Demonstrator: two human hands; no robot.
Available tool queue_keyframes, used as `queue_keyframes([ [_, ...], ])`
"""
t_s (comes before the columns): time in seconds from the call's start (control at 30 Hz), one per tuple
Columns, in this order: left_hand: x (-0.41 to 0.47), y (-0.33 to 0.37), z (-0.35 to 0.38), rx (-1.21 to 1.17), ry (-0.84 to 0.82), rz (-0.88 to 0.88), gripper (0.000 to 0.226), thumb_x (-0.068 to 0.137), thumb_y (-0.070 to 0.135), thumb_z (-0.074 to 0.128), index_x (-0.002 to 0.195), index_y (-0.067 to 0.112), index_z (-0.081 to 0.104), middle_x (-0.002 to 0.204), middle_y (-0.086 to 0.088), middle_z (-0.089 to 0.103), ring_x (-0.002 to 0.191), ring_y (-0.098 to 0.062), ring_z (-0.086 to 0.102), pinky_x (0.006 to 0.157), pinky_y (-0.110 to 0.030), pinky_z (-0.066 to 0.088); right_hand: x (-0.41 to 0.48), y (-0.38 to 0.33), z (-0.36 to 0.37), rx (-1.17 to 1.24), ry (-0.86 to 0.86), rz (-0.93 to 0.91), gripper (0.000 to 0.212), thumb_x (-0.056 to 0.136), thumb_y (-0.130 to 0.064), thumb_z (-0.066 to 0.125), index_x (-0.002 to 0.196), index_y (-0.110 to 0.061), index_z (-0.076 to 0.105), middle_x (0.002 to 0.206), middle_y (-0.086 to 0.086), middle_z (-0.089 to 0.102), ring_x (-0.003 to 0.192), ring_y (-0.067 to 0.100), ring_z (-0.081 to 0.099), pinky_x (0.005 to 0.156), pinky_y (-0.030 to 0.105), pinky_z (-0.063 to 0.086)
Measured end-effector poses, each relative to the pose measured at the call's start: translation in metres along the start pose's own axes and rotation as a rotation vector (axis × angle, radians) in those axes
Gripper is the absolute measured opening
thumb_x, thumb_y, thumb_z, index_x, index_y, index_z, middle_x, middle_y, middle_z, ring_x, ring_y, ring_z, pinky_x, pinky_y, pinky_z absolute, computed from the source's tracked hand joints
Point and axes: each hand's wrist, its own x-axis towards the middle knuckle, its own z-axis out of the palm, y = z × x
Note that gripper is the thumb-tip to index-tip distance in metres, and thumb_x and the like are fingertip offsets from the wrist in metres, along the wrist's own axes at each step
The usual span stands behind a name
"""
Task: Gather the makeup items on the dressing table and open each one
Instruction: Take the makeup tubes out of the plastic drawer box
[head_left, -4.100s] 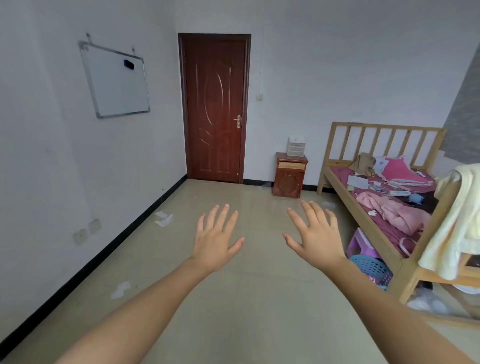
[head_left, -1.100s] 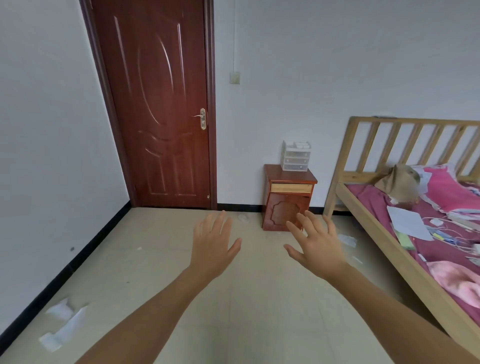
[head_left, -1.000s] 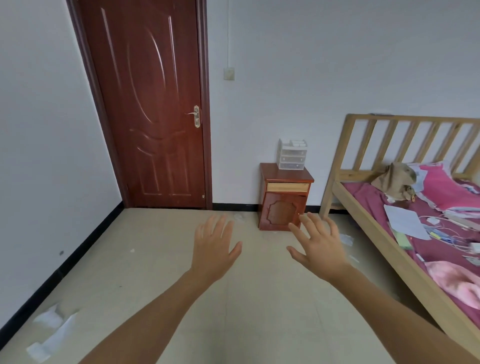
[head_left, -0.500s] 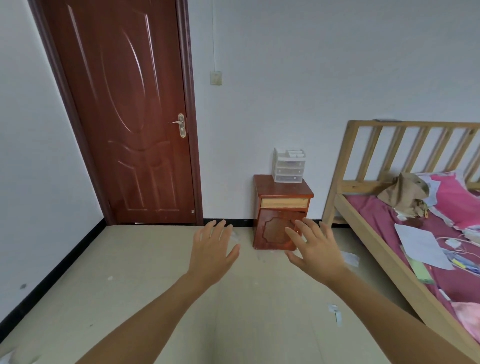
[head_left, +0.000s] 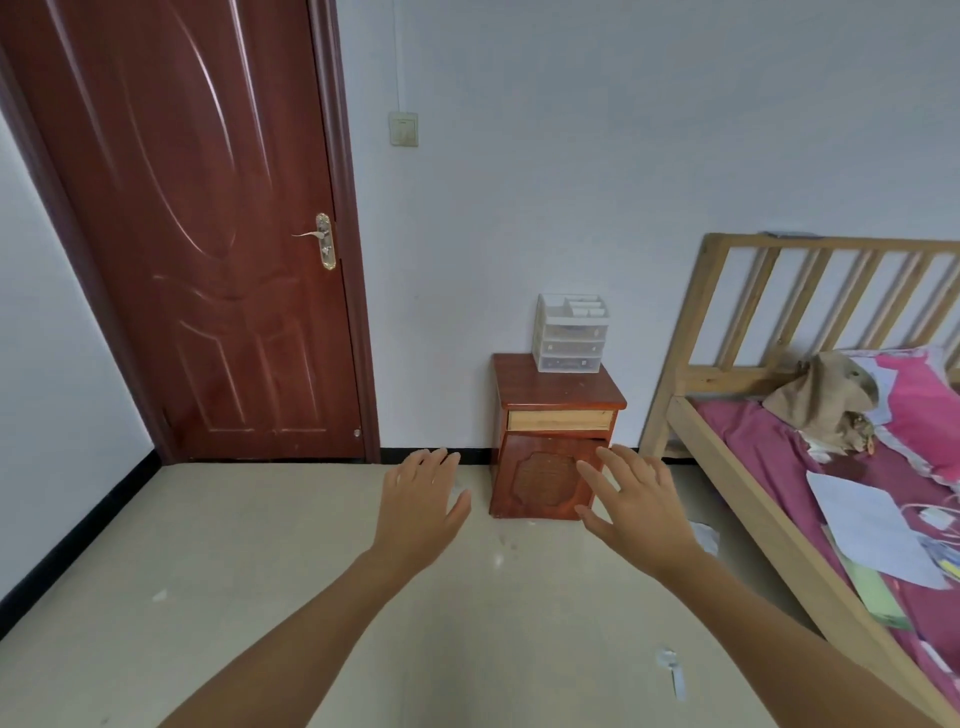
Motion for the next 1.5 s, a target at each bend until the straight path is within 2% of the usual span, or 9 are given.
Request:
queue_keyframes([
  [0.23,0.093,0.011,0.044,-0.023,-0.103,0.062,0.053,0.078,0.044,0.034,0.108,0.013,0.064,0.110,-0.008,0.067,0.103,-0.030,0.063,0.076,-0.043,0.054,0.053,0.046,0.047,0.022,-0.125,0.172,0.048,0.075,-0.049,0.040,0.099,-0.019,0.068,0.101,0.010,0.071,0.098,0.031,0.067,0.085,0.056,0.049],
  [0.47,0.157,0.039,0.108,-0.026,-0.206,0.059,0.060,0.080,0.049,0.029,0.117,0.014,0.062,0.125,-0.012,0.060,0.116,-0.034,0.056,0.089,-0.048,0.049,0.071,0.097,0.095,0.006,-0.126,0.222,0.074,0.091,-0.054,0.002,0.097,-0.022,0.069,0.099,0.007,0.071,0.096,0.029,0.068,0.082,0.051,0.052],
  [0.57,0.190,0.058,0.134,-0.029,-0.207,0.057,0.059,0.080,0.049,0.030,0.115,0.014,0.063,0.123,-0.012,0.061,0.116,-0.034,0.056,0.089,-0.048,0.048,0.089,0.131,0.119,0.011,-0.159,0.215,0.072,0.091,-0.054,0.005,0.098,-0.023,0.069,0.100,0.006,0.071,0.096,0.029,0.068,0.081,0.051,0.052],
  [0.7,0.244,0.081,0.166,0.011,-0.232,0.014,0.052,0.079,0.048,0.035,0.104,0.016,0.066,0.113,-0.009,0.067,0.104,-0.031,0.064,0.080,-0.045,0.053,0.120,0.187,0.156,0.053,-0.095,0.184,0.049,0.086,-0.050,0.032,0.098,-0.018,0.068,0.097,0.007,0.072,0.094,0.028,0.068,0.082,0.047,0.052],
  [0.83,0.287,0.103,0.197,-0.022,-0.198,-0.059,0.049,0.079,0.047,0.036,0.103,0.017,0.066,0.112,-0.009,0.068,0.104,-0.032,0.064,0.081,-0.046,0.052,0.155,0.235,0.187,0.111,-0.019,0.159,0.060,0.092,-0.050,0.018,0.092,-0.017,0.069,0.092,0.002,0.072,0.092,0.025,0.067,0.082,0.043,0.052],
  [1.0,0.322,0.115,0.229,-0.054,-0.177,-0.147,0.052,0.080,0.047,0.035,0.104,0.012,0.066,0.109,-0.010,0.069,0.101,-0.033,0.064,0.078,-0.047,0.053,0.184,0.271,0.233,0.145,-0.079,0.147,0.047,0.085,-0.050,0.036,0.094,-0.017,0.068,0.096,0.005,0.071,0.094,0.027,0.067,0.083,0.045,0.050],
  [1.2,0.370,0.107,0.275,-0.101,-0.264,-0.255,0.070,0.082,0.056,0.017,0.136,0.017,0.041,0.146,-0.005,0.038,0.138,-0.027,0.028,0.111,-0.044,0.025,0.226,0.298,0.292,0.225,-0.156,0.098,0.059,0.090,-0.055,0.024,0.094,-0.017,0.068,0.099,0.008,0.072,0.095,0.030,0.067,0.081,0.047,0.053],
  [1.4,0.457,0.077,0.323,-0.120,-0.183,-0.296,0.076,0.080,0.059,0.016,0.136,0.016,0.042,0.147,-0.008,0.037,0.139,-0.029,0.027,0.112,-0.046,0.022,0.306,0.328,0.346,0.193,-0.169,0.074,0.073,0.092,-0.053,0.007,0.095,-0.020,0.073,0.098,0.005,0.074,0.094,0.027,0.069,0.077,0.044,0.055],
  [1.5,0.504,0.070,0.344,-0.136,-0.229,-0.335,0.072,0.080,0.054,0.016,0.141,0.020,0.032,0.152,-0.003,0.027,0.142,-0.024,0.017,0.115,-0.041,0.016,0.346,0.346,0.369,0.187,-0.176,0.073,0.056,0.089,-0.048,0.024,0.094,-0.019,0.073,0.097,0.005,0.074,0.093,0.026,0.070,0.075,0.042,0.056],
])
